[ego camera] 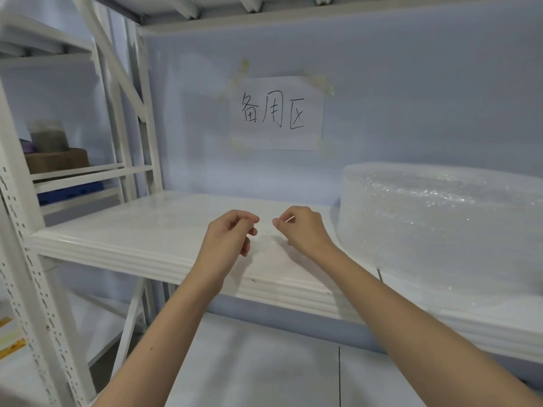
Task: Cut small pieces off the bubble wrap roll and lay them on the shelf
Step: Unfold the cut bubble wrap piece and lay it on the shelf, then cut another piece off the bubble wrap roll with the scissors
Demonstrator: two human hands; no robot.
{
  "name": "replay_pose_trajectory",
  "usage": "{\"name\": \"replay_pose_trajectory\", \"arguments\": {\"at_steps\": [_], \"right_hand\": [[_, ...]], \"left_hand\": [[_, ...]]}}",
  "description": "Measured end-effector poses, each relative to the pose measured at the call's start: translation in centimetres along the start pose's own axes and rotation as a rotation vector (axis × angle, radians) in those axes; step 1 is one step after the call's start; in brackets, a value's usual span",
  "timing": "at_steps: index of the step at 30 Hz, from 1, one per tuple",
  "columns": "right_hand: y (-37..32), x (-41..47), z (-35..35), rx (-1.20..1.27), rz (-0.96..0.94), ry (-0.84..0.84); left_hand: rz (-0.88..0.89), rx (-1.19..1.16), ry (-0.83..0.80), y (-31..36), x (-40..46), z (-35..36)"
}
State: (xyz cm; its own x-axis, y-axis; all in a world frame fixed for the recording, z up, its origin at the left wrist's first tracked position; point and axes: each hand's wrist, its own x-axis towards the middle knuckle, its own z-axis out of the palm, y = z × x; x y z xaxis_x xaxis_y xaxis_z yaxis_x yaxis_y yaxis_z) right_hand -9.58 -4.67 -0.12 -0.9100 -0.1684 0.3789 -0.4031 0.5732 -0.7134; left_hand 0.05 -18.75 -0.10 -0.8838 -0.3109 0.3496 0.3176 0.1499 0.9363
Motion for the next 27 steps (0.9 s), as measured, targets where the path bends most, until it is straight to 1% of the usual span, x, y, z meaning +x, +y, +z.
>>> {"name": "replay_pose_trajectory", "arguments": {"at_steps": [4, 5, 6, 8, 11, 13, 15, 17, 19, 21, 23, 27], "right_hand": [[-2.3, -5.8, -4.3, 0.039, -0.099, 0.08], [-2.6, -7.7, -5.5, -0.008, -0.114, 0.106], [-2.7, -9.5, -6.8, -0.107, -0.126, 0.142], [-2.3, -12.9, -9.8, -0.313, -0.143, 0.269], [-0.5, -16.2, -15.1, -0.473, -0.134, 0.53], [1.6, -17.5, -18.9, -0.525, -0.073, 0.685], [4.4, -18.2, -22.7, -0.605, 0.031, 0.771], [7.9, -18.4, -26.0, -0.7, 0.196, 0.762], [11.1, -18.3, -27.9, -0.778, 0.36, 0.641], [13.4, -18.2, -28.4, -0.816, 0.477, 0.484], [14.4, -18.2, -28.4, -0.801, 0.553, 0.373], [14.3, -17.8, -28.8, -0.747, 0.61, 0.322]], "left_hand": [[0.009, -0.022, -0.047, 0.6, -0.9, 1.8], [0.011, -0.023, -0.067, 0.8, -1.3, 2.4], [0.012, -0.019, -0.092, 0.8, -1.6, 3.2], [0.008, -0.008, -0.159, 0.8, -2.5, 5.0], [-0.02, -0.029, -0.293, 0.8, -3.9, 8.3], [-0.025, -0.042, -0.381, 0.9, -4.8, 10.5], [-0.008, -0.028, -0.448, 1.0, -5.6, 12.5], [0.01, -0.016, -0.495, 1.2, -6.3, 14.1], [0.02, -0.011, -0.518, 1.4, -6.8, 15.4], [0.026, 0.008, -0.529, 1.6, -7.2, 16.4], [0.044, 0.032, -0.561, 1.8, -7.6, 17.0], [0.099, 0.089, -0.643, 2.1, -8.1, 17.8]]}}
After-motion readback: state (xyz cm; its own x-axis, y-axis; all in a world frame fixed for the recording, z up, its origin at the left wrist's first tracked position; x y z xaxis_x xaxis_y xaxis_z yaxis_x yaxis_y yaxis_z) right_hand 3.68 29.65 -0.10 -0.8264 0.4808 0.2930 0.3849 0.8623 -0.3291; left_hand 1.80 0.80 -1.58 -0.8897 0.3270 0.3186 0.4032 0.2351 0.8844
